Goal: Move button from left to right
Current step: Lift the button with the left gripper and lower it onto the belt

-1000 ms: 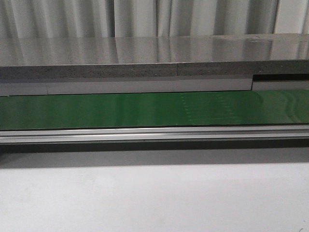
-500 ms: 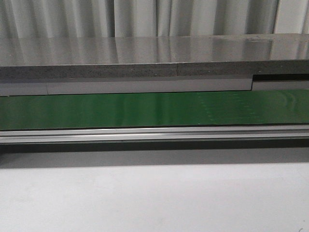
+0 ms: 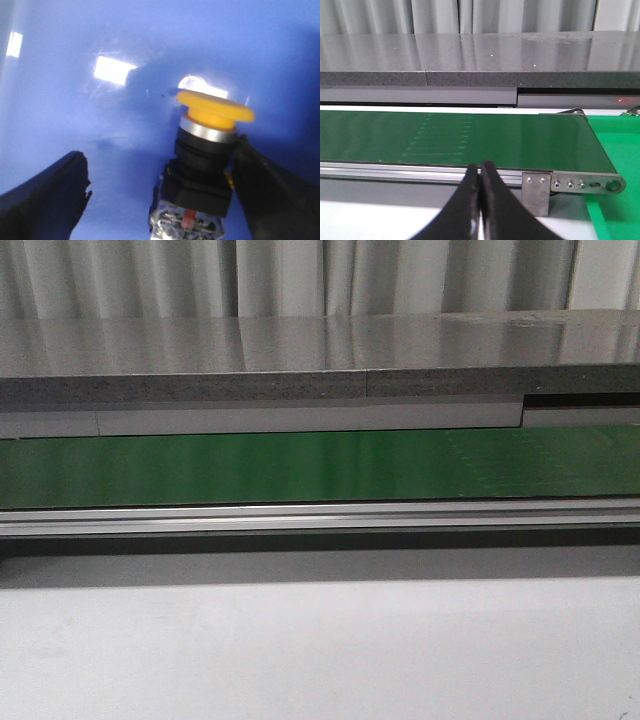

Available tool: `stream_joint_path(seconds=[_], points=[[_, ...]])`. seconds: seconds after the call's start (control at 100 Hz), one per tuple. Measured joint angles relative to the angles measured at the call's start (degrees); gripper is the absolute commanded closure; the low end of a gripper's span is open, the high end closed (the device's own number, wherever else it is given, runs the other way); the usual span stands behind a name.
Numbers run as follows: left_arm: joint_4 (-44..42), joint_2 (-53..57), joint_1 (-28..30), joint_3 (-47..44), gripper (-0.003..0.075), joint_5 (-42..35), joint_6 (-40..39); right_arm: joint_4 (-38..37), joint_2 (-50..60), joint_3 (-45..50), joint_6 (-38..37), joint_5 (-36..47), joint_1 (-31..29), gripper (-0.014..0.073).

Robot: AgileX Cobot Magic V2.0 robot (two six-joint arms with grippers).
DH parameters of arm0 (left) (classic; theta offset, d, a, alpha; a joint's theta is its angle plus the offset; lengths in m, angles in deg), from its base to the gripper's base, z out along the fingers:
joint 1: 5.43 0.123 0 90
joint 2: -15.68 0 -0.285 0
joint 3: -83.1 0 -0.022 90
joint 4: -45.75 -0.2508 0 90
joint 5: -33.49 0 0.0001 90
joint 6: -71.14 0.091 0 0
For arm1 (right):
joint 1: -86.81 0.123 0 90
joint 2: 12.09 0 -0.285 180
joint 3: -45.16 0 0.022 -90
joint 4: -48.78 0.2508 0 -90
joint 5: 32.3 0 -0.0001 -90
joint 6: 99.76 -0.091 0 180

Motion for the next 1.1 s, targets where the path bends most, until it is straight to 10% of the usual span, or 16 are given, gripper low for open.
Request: stream_joint_path(seconds=[0.25, 0.57, 1.1], points=[[0.2, -2.1, 0.3, 0.5, 0.0192, -0.9, -0.2, 0.0, 0.0, 0.0, 0.0, 0.0, 0.0, 0.0660], [1.0, -3.3, 0.3, 0.5, 0.0734, -1.1, -0.3, 0.0, 0.0, 0.0, 0.0, 0.0, 0.0, 0.0660], [1.0, 0.4, 0.3, 6.9, 0.0740, 7.0, -0.3, 0.0, 0.0, 0.0, 0.0, 0.0, 0.0, 0.0660]])
